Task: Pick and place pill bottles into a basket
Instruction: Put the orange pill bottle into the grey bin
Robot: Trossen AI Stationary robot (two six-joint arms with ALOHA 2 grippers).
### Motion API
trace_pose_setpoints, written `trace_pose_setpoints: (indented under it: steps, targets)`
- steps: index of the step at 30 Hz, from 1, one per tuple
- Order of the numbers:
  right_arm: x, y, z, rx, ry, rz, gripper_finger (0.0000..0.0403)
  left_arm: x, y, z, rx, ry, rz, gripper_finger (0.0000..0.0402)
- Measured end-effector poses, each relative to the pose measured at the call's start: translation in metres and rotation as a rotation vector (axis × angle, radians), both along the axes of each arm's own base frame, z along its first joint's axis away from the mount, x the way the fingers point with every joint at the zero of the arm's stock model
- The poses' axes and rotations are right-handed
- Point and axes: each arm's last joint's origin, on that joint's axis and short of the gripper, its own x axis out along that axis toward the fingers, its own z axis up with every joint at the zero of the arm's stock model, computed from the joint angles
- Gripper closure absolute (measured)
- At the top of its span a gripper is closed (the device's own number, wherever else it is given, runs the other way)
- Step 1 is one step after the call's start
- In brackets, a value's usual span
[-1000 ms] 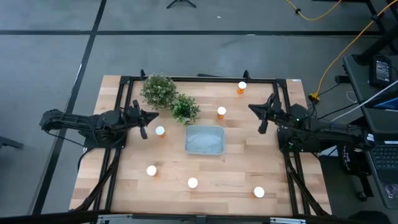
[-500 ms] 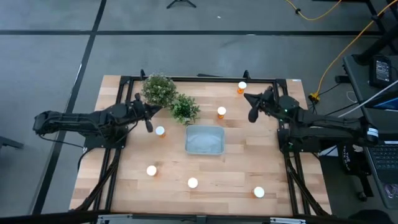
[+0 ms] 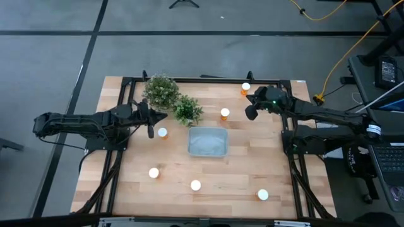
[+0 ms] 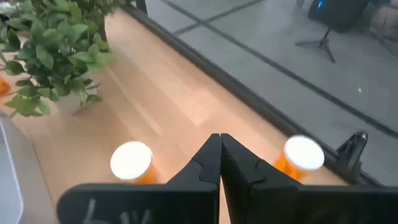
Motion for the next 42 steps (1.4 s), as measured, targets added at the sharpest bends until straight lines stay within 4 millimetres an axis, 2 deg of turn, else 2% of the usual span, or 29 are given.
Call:
trace_pose_setpoints:
  steps: [9, 16, 22, 33, 37, 42]
  targets:
    - [-0.0067, 0.0029, 0.0058, 0.189, 0.06, -0.111, 0.0393, -0.0001, 0.0004, -0.0001, 0.1, 0.034, -0.012, 0.0394]
    - [-0.0089, 0.0038, 0.0029, 0.193, 0.109, -0.103, 0.0382, -0.0001, 0.0003, -0.0001, 0.163, 0.055, -0.026, 0.0395]
    - [-0.0088, 0.0038, 0.003, 0.177, 0.124, -0.085, 0.0313, -0.0001, 0.0003, 0.0, 0.189, 0.063, -0.032, 0.0395]
    - [-0.0087, 0.0038, 0.0029, 0.164, 0.136, -0.071, 0.0127, -0.0001, 0.0003, 0.0, 0.189, 0.063, -0.032, 0.0395]
    - [-0.0088, 0.0038, 0.0028, 0.206, 0.095, -0.114, 0.0095, -0.0001, 0.0003, 0.0, 0.189, 0.064, -0.032, 0.0395]
    - [-0.0078, 0.0033, 0.0016, 0.244, 0.067, -0.152, 0.009, -0.0001, 0.0003, 0.0, 0.189, 0.063, -0.032, 0.0395]
